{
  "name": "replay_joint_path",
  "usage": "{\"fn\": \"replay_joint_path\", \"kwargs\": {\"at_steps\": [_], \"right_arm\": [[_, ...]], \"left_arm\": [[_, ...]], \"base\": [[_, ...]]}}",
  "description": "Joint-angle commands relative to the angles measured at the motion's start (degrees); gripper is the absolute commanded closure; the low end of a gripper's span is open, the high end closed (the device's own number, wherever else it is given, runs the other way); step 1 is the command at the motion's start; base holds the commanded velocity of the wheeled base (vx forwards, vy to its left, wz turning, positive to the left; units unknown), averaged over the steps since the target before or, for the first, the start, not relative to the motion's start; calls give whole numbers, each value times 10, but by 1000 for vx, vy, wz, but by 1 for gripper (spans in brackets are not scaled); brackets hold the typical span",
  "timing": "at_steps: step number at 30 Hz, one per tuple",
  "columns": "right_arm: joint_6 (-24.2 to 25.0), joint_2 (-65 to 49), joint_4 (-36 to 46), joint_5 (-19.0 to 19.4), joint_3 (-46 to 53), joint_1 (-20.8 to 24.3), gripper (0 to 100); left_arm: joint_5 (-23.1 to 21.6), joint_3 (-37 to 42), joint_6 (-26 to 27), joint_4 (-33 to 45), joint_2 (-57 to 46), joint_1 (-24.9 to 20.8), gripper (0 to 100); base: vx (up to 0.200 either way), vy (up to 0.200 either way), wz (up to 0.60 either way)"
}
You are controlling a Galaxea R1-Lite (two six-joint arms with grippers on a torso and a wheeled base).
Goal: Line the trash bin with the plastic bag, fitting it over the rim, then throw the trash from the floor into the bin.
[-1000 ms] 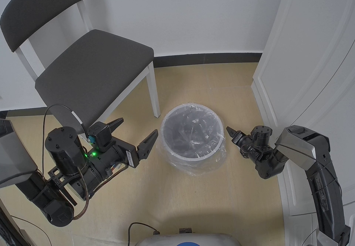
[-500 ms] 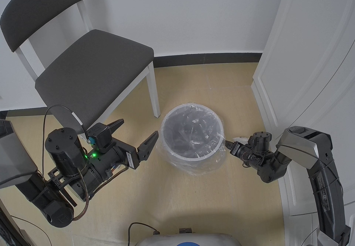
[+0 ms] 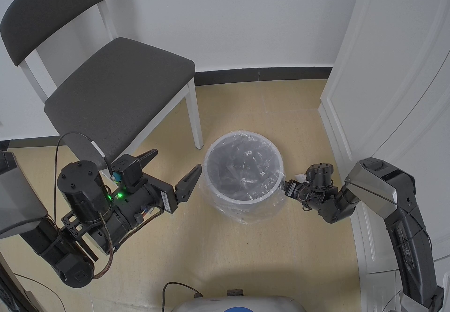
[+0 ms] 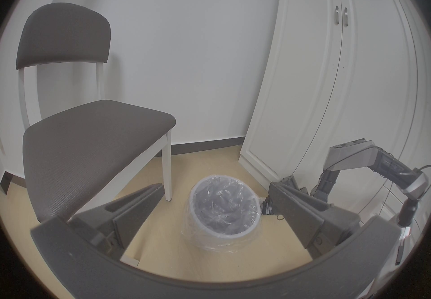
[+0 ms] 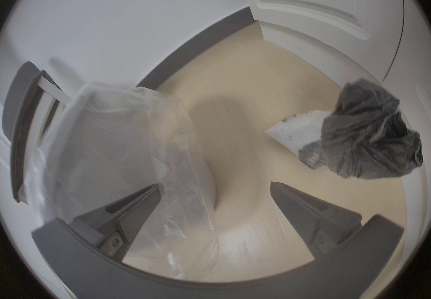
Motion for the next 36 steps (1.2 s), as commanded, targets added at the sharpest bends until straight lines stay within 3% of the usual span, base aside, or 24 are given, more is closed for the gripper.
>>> {"fn": "replay_joint_path", "kwargs": {"at_steps": [1, 8, 17, 22, 30, 36], "right_arm": [[-4, 8, 81, -19, -47, 1, 0], [-4, 27, 149, -70, -110, 1, 0], [3, -3, 134, -67, -68, 10, 0], [4, -77, 94, -7, 24, 1, 0], [-4, -156, 109, 78, 89, -30, 0], [-18, -153, 121, 80, 85, -38, 0]], "left_arm": [[0, -2, 0, 0, 3, 0, 0], [0, -1, 0, 0, 0, 0, 0], [0, -2, 0, 0, 0, 2, 0], [0, -1, 0, 0, -2, 5, 0], [0, -1, -1, 0, -11, 8, 0], [0, -1, -1, 0, -11, 8, 0]], "base": [[0, 0, 0], [0, 0, 0], [0, 0, 0], [0, 0, 0], [0, 0, 0], [0, 0, 0]]}}
